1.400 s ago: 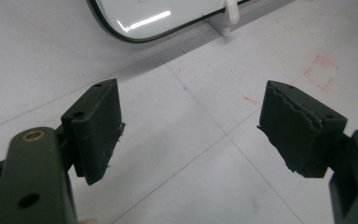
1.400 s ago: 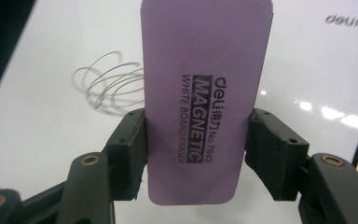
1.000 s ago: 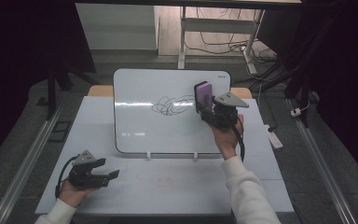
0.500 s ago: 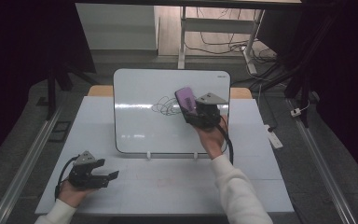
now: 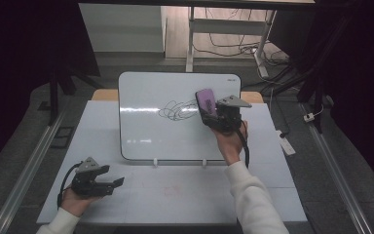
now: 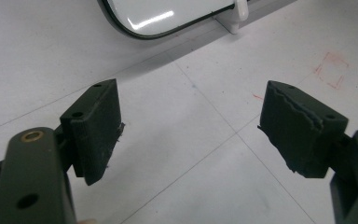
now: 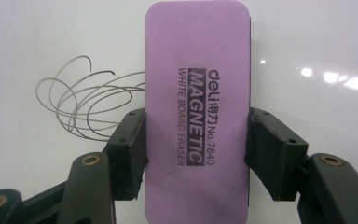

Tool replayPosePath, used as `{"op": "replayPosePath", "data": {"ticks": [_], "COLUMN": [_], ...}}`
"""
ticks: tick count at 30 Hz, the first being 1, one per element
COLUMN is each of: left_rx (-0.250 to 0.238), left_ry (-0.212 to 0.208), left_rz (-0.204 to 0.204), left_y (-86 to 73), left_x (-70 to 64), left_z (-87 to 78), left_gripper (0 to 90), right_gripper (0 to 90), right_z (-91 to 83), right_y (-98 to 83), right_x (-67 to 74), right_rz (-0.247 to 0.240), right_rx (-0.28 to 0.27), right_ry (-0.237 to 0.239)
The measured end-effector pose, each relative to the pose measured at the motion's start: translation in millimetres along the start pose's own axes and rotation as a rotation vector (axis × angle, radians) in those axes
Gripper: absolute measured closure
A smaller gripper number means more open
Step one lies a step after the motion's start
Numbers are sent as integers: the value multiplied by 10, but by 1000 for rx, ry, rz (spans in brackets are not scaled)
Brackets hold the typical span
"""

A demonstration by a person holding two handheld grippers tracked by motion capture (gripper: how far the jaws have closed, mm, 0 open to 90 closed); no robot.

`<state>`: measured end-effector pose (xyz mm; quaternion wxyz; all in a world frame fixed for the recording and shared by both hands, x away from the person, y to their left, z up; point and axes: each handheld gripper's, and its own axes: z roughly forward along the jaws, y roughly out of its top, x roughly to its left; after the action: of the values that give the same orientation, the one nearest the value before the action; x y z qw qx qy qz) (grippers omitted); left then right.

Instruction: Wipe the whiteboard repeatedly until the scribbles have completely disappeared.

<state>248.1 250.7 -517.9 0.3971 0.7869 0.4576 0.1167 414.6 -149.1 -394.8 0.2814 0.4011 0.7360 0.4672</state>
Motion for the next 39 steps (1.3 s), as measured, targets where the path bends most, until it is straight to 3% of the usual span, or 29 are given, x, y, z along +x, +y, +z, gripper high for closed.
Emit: {"op": "replayPosePath", "data": {"ticks": [2, 8, 11, 13, 16, 18, 25, 29, 32, 34, 39], "left_rx": [-1, 1, 1, -2, -4, -4, 0, 1, 0, -1, 4], "left_ry": [3, 3, 0, -1, -1, -1, -1, -3, -2, -3, -2], "left_rz": [0, 3, 5, 1, -1, 0, 3, 1, -1, -1, 3], "left_y": [3, 8, 7, 4, 0, 1, 7, 8, 10, 12, 16], "left_x": [-1, -5, -3, 0, 8, 8, -4, 1, 1, 1, -5], "left_z": [-3, 6, 7, 1, -3, -3, 7, 10, 12, 12, 23], "left_gripper": [214, 214, 214, 214, 214, 214, 214, 214, 213, 213, 212], "right_gripper": [410, 410, 410, 409, 410, 409, 409, 409, 410, 409, 410], "right_z": [37, 231, 305, 316, 293, 246, 59, 7, 21, 58, 224], "right_y": [6, -19, -44, -47, -38, -19, 43, 57, 59, 56, 9], "right_x": [76, 514, 679, 724, 661, 579, 138, 0, 29, 110, 528], "right_rz": [-29, -92, -95, -124, -97, -102, -51, -26, -36, -43, -131], "right_rx": [8, 59, 75, 80, 73, 55, 12, 2, 4, 11, 44], "right_ry": [3, 112, 166, 154, 163, 117, -10, -36, -48, -25, 52]}}
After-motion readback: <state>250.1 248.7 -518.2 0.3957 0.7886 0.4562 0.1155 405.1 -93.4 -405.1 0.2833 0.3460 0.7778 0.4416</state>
